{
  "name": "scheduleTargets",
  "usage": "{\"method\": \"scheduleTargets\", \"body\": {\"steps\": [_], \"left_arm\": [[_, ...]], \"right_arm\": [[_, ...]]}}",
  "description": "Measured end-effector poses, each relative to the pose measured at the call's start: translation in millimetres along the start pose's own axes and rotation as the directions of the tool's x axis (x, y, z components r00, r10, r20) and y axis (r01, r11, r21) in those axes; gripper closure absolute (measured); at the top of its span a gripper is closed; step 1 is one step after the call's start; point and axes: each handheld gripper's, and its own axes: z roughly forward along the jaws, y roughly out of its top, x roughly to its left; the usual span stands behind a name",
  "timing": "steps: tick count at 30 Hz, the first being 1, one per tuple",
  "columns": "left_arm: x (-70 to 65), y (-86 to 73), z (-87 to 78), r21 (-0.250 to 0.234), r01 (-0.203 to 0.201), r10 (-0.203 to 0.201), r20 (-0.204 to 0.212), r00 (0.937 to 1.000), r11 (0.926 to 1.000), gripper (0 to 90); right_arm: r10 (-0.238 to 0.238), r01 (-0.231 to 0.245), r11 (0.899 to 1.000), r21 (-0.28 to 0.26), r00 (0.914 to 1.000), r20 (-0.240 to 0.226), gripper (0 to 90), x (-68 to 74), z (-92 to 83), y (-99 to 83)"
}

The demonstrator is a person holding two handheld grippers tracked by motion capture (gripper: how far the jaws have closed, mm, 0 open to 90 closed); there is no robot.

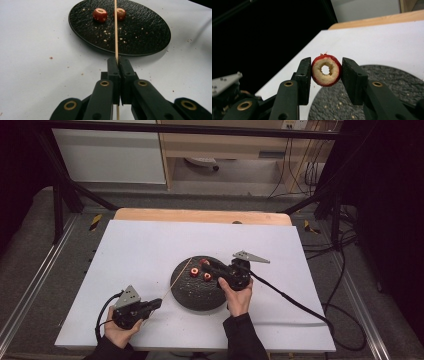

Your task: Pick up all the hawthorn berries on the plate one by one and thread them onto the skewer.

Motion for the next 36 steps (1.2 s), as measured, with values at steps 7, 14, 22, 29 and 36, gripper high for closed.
{"method": "scheduleTargets", "body": {"steps": [7,14,22,29,36], "left_arm": [[-2.6,0.6,0.3,-0.026,0.006,-0.006,-0.003,1.0,0.9996,88.2],[-4.4,1.4,0.7,-0.048,0.013,-0.013,0.003,0.9999,0.9987,88.2],[-8.1,2.0,2.5,-0.075,0.022,-0.021,0.017,0.9996,0.997,88.2],[-12.4,2.4,5.3,-0.093,0.034,-0.03,0.037,0.9989,0.9951,88.2],[-17.9,3.1,10.0,-0.101,0.042,-0.037,0.055,0.9978,0.994,88.2]], "right_arm": [[0.041,-0.043,0.995,-0.091,0.999,-0.015,61.1,-0.3,1.7,4.2],[0.089,-0.092,0.983,-0.159,0.9956,-0.03,61.1,-2.0,6.3,5.8],[0.147,-0.158,0.961,-0.228,0.9871,-0.062,61.2,-4.9,13.6,5.1],[0.176,-0.189,0.943,-0.273,0.9817,-0.074,61.1,-6.5,17.2,4.7],[0.191,-0.209,0.925,-0.319,0.9777,-0.086,61.2,-7.6,21.1,2.1]]}}
